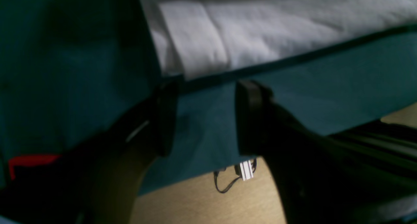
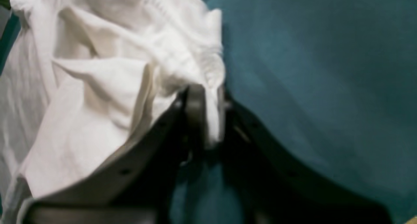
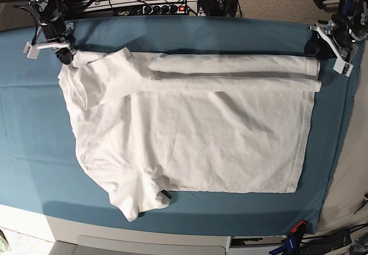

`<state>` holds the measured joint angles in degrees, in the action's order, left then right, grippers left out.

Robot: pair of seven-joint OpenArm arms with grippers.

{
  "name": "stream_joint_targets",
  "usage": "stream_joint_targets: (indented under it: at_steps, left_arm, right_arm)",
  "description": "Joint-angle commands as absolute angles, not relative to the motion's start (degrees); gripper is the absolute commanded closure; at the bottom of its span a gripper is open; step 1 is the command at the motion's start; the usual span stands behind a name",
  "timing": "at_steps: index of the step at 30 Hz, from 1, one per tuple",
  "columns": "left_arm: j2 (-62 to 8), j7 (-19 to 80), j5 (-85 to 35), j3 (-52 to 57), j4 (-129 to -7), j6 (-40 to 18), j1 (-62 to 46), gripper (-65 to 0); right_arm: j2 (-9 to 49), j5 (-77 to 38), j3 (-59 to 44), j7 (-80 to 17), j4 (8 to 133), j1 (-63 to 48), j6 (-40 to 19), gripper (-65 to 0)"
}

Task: Fold the T-shirt properly
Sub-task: 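Regrasp the folded shirt edge with the right gripper, then pull the folded edge with both grippers to straighten it, then release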

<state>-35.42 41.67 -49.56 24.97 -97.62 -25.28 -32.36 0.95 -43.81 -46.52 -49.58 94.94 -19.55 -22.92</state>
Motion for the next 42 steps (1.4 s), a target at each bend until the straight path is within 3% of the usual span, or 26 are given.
stream_joint_targets:
  at_steps: [1, 13, 21, 28, 31, 35, 42]
  left_arm:
    - [-36.5, 41.5, -51.2, 25.6, -98.4, -24.8, -32.1, -29.7]
    - [-35.9, 45.1, -56.1, 25.6, -92.7, -22.6, -25.6, -29.6]
    - [-35.9, 47.7, -65.7, 25.6, -80.6, -27.7, -24.9, -29.6]
    - [-35.9, 48.5, -67.8, 25.6, -80.1, -29.7, -24.6, -29.5]
    - [-35.9, 49.0, -67.8, 25.6, -80.1, -29.7, -24.6, -22.0]
    - [-35.9, 49.1, -67.8, 25.6, -80.2, -29.7, -24.6, 0.0]
    - [-36.0, 49.3, -67.7, 25.6, -81.1, -29.7, -24.8, 0.0]
  right_arm:
    - [1.6, -43.7, -46.1, -49.5, 95.9, -19.7, -23.3, 0.0]
    - [1.6, -43.4, -46.0, -49.3, 95.9, -19.7, -23.3, 0.0]
    - [1.6, -43.4, -46.0, -49.3, 95.9, -19.7, -23.3, 0.0]
    - [1.6, -43.4, -46.0, -49.3, 95.9, -19.7, -23.3, 0.0]
    - [1.6, -43.4, -46.0, -49.3, 95.9, -19.7, -23.3, 0.0]
    - [1.6, -43.4, -46.0, -49.3, 95.9, -19.7, -23.4, 0.0]
    - [1.6, -43.5, -46.2, -49.8, 95.9, -20.0, -24.5, 0.0]
